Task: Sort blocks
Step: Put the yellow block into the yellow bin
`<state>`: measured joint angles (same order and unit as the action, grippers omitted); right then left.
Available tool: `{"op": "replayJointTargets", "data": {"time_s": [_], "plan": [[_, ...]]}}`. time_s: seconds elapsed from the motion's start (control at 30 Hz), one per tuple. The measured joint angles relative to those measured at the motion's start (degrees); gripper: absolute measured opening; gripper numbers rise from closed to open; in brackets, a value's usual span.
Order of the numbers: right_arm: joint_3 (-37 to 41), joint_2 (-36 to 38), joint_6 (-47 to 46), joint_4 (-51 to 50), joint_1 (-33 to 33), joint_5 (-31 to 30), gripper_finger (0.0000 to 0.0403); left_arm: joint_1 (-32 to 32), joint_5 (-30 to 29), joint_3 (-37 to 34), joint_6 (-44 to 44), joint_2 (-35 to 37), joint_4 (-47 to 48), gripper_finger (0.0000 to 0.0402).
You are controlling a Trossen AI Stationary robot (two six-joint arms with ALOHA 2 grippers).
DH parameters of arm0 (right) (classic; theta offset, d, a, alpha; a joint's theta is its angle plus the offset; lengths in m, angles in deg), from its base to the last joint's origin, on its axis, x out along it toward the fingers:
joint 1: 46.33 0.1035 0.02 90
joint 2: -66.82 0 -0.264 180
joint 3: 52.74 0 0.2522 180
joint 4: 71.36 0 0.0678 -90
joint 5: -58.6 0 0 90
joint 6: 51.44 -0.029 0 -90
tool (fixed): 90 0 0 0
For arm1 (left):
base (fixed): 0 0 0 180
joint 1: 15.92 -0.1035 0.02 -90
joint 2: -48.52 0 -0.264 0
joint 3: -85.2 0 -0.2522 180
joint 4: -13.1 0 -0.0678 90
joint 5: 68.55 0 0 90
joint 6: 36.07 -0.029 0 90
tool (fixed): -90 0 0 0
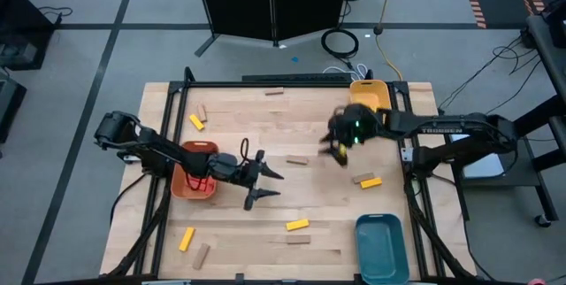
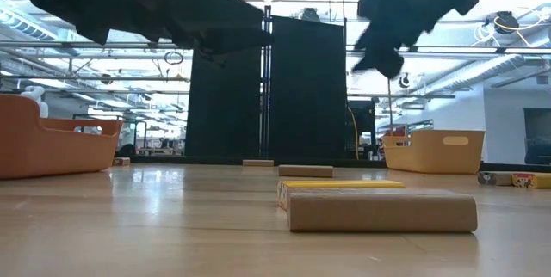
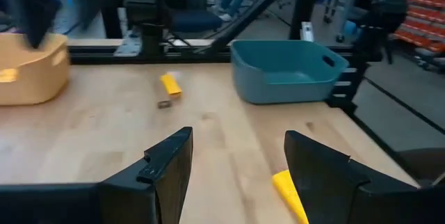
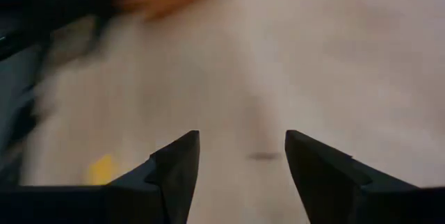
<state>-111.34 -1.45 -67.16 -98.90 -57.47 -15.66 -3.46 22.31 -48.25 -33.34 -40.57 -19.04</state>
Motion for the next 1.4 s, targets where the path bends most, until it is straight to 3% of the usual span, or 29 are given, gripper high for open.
{"op": "replayJointTargets", "data": {"time_s": [0.17, 0.37, 0.5, 0.7, 0.87, 1.03, 1.23, 1.4], "plan": [[0.00, 0.00, 6.47, 7.46, 14.41, 9.08, 0.0206, 2.90, -0.02, 1.42, 2.93, -2.12, -0.07, 0.0223], [0.00, 0.00, 12.54, 12.88, 28.23, 11.19, 0.0206, 5.60, -1.24, 2.10, 6.99, -4.60, -0.10, 0.0223], [-0.01, 0.00, 16.26, 11.22, 33.01, 3.30, 0.0206, 7.37, -1.80, 3.85, 8.96, -6.39, -0.05, 0.0223], [-0.04, -0.07, 23.89, 3.02, 34.56, -10.54, 0.0206, 13.10, -2.34, 8.71, 10.44, -12.19, 0.19, 0.0223], [-0.04, -1.82, 29.46, 1.73, 34.55, -15.14, 0.0206, 16.70, -6.51, 13.78, 10.42, -18.20, 3.10, 0.0223], [-0.07, -8.77, 38.13, 2.91, 35.33, -16.32, 0.0206, 17.30, -8.86, 18.36, 10.84, -22.51, 7.03, 0.0223], [-0.93, -16.96, 46.52, 3.21, 38.96, -28.95, 0.0205, 17.36, -9.84, 20.28, 12.59, -22.75, 12.32, 0.0223], [-1.38, -20.97, 47.55, 5.36, 40.91, -34.05, 0.0205, 17.32, -12.77, 20.97, 15.38, -22.59, 16.54, 0.0223]]}}
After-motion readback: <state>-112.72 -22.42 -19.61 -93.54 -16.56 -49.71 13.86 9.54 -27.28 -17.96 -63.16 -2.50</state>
